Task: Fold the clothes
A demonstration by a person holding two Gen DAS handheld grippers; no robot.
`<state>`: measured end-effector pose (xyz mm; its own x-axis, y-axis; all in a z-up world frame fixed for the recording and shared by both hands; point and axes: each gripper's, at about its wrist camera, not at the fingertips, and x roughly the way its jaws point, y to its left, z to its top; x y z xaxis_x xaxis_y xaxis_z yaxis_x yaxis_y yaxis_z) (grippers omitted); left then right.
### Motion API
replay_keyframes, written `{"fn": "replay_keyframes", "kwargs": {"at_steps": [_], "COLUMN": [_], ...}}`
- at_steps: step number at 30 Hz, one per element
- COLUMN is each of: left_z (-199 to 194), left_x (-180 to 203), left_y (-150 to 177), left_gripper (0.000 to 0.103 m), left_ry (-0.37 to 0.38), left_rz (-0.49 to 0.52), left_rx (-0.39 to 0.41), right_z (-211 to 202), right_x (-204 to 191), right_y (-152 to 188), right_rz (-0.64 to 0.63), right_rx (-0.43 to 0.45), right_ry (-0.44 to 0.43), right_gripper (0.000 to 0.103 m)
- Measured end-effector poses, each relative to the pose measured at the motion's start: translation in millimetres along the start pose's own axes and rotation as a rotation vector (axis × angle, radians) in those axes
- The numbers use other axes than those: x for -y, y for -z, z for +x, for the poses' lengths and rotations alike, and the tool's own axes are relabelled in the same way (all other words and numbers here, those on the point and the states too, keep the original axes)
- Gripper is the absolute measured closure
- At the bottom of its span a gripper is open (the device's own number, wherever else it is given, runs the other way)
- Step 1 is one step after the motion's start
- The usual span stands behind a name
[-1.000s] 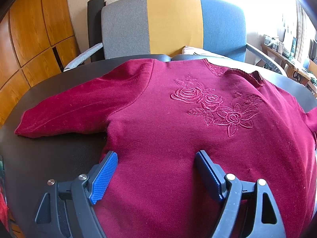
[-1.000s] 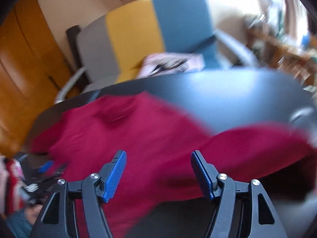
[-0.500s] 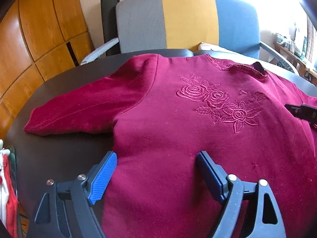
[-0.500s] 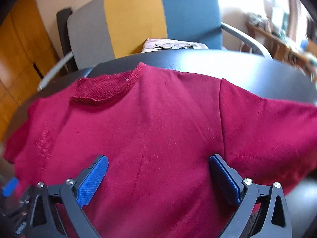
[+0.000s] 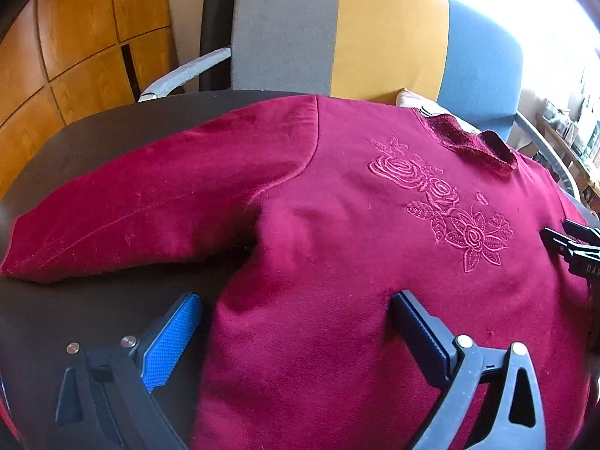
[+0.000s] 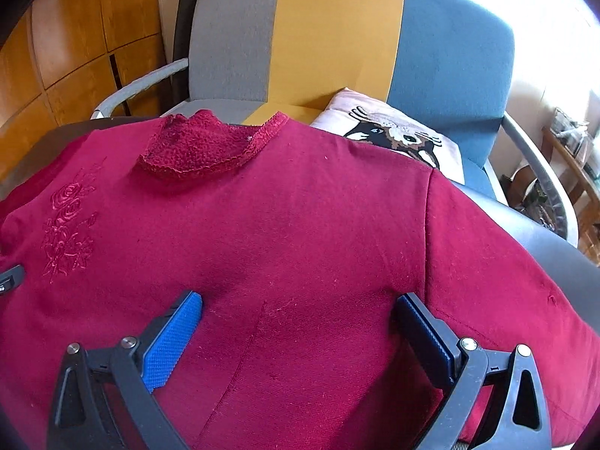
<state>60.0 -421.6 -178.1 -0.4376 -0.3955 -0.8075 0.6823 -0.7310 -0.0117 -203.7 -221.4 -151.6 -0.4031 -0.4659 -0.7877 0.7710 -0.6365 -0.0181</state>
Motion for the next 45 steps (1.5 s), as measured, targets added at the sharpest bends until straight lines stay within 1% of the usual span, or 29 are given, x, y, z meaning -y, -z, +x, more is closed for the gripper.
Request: {"fn": "replay_keyframes", "kwargs": {"at_steps": [3,6,10,12,13,14,16,18,20,21,23,25,26,28,29,31,32,37,39,42,43,44,45], "left_z": [-3,-7,-13,-21,-25,-30,-48,-67,-89,-101,-115,-122,-120,-114,-112,-106,-104,-91,-89,-89,-92,-96,-102], "left_x": [0,1,-4,-10,-12,-14,-15,-17,-16,-13,-5,5,2,-3,-5,-10,-12,-25,-24,-31,-34,-38,-43], "left_y": [5,9,14,18,19,21,24,28,42,53,73,94,95,97,98,100,101,105,100,99,98,97,99], "left_gripper": [0.000,0.000,0.000,0.001,0.006,0.017,0.031,0.031,0.031,0.031,0.031,0.031,0.031,0.029,0.017,0.000,0.000,0.000,0.000,0.001,0.008,0.021,0.025], "left_ry": [-0.005,-0.009,-0.002,-0.009,-0.016,-0.025,-0.051,-0.060,-0.010,0.012,0.027,0.039,0.037,0.033,0.031,0.027,0.025,0.013,-0.006,-0.002,0.000,0.004,0.016], "left_rz": [-0.006,-0.007,0.001,0.006,0.012,0.020,0.045,0.059,0.066,0.088,0.132,0.208,0.207,0.205,0.204,0.201,0.200,0.196,0.212,0.200,0.180,0.159,0.131], "left_rx": [0.008,0.006,0.000,-0.007,-0.007,-0.007,0.003,0.018,0.043,0.053,0.069,0.068,0.065,0.059,0.057,0.051,0.048,0.036,0.057,0.057,0.054,0.050,0.044], "right_z": [4,-1,-23,-42,-54,-66,-91,-113,-128,-134,-146,-150,-150,-153,-160,-169,-173,-201,-213,-224,-225,-227,-229], "right_x": [1,-5,-18,-36,-46,-55,-73,-92,-111,-118,-130,-135,-137,-135,-131,-121,-116,-91,-83,-70,-70,-69,-69], "right_y": [-3,0,14,29,35,42,57,73,95,106,130,150,162,183,193,205,211,232,244,263,267,270,274], "right_rz": [0.003,0.003,0.044,0.016,0.000,-0.007,-0.022,-0.041,-0.067,-0.075,-0.086,-0.092,-0.100,-0.098,-0.076,-0.038,-0.019,0.100,0.145,0.215,0.221,0.226,0.232], "right_rx": [0.009,0.002,-0.041,-0.027,-0.008,0.005,0.031,0.044,0.044,0.040,0.034,0.012,-0.011,-0.034,-0.010,0.006,0.014,0.025,0.032,0.021,0.028,0.034,0.041], "right_ry": [-0.002,0.033,0.059,0.074,0.071,0.036,-0.036,-0.105,-0.151,-0.166,-0.168,-0.151,-0.130,-0.099,-0.106,-0.103,-0.102,-0.132,-0.141,-0.169,-0.180,-0.191,-0.202], "right_gripper": [0.000,0.000,0.000,0.000,0.000,0.000,0.000,0.000,0.000,0.000,0.000,0.000,0.000,0.000,0.000,0.000,0.000,0.000,0.000,0.000,0.000,0.000,0.000]}}
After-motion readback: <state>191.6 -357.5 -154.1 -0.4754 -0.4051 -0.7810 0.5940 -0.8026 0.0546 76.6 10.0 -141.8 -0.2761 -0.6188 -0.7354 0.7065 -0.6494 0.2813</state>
